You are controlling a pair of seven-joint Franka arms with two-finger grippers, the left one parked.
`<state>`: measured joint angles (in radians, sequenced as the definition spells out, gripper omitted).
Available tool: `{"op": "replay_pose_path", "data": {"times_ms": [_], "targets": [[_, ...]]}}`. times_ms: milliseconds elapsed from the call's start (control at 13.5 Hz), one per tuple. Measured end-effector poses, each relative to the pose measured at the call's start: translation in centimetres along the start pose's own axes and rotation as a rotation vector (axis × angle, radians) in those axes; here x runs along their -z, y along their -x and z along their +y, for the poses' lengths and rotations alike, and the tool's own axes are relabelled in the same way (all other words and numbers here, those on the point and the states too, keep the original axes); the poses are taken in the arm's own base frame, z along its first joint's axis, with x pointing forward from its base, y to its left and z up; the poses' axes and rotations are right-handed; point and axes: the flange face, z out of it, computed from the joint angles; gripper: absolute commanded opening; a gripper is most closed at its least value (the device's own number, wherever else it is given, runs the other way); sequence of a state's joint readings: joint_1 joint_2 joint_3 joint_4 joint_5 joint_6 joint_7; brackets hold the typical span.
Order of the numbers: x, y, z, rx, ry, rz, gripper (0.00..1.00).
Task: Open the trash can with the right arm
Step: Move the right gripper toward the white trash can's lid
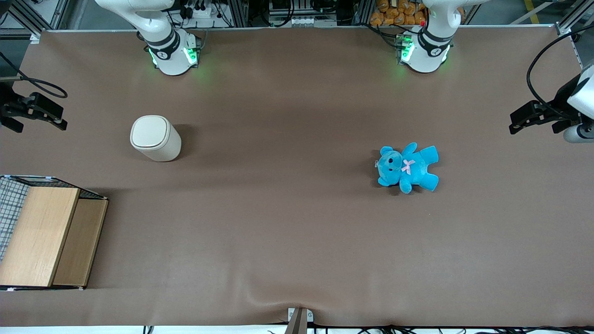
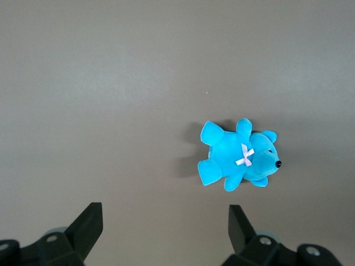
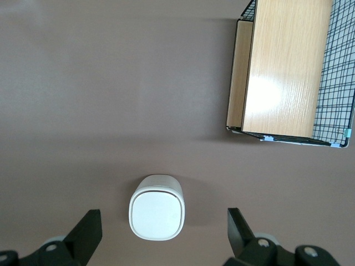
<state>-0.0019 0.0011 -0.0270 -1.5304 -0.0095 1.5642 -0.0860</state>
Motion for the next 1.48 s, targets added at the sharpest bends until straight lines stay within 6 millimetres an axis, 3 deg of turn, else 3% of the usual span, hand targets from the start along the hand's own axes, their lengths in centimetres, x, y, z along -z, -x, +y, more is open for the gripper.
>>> {"op": "replay_pose_path", "data": {"times_ms": [519, 963, 1259, 1481], "targets": [[-0.2, 0.0, 0.0, -0.001, 0.000, -0.007, 1.00], [-3.0, 0.3, 0.0, -0.001, -0.008, -0.097, 1.00], [-7.4, 1.3, 0.9, -0.023, -0.025, -0.206, 0.58], [-10.8, 2.3, 1.8, -0.042, -0.037, -0.280, 0.36]]}}
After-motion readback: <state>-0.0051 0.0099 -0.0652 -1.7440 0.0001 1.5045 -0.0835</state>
